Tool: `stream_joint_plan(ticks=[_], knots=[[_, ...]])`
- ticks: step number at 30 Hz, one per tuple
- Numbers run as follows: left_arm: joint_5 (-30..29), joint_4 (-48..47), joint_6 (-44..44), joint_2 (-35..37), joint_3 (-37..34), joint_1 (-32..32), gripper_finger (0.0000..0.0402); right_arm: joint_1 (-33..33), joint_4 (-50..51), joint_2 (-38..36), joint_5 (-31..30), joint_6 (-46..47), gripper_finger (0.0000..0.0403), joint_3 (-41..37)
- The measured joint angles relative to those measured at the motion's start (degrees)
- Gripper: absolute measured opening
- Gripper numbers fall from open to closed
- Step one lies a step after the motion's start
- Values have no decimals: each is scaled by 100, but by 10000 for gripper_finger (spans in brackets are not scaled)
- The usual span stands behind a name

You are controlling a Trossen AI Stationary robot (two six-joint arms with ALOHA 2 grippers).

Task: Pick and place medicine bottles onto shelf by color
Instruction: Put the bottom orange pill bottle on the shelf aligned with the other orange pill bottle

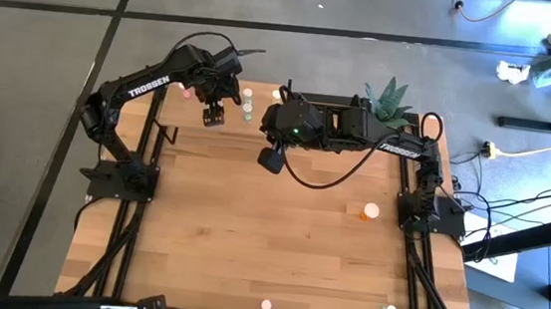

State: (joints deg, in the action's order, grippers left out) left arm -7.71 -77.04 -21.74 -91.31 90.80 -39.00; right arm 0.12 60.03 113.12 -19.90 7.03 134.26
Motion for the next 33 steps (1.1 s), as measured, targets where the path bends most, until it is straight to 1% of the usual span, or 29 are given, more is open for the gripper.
stream_joint_plan(ticks=[4,8,13,21,27,29,33], knots=[[-92,13,-2,0,0,2,299,0,0,0,1,-2,20,0],[-100,-1,0,0,11,2,313,0,0,0,0,-1,20,-1],[-105,-107,47,7,305,37,315,0,0,0,1,0,20,-2],[-175,-730,77,7,1049,286,315,0,0,0,0,0,20,-2],[-172,-1285,501,37,1578,541,315,0,0,0,0,-1,20,-2],[-76,-1297,676,127,1594,648,315,0,0,0,0,0,20,-2],[89,-1298,819,429,1312,815,315,0,0,0,0,0,20,-2]])
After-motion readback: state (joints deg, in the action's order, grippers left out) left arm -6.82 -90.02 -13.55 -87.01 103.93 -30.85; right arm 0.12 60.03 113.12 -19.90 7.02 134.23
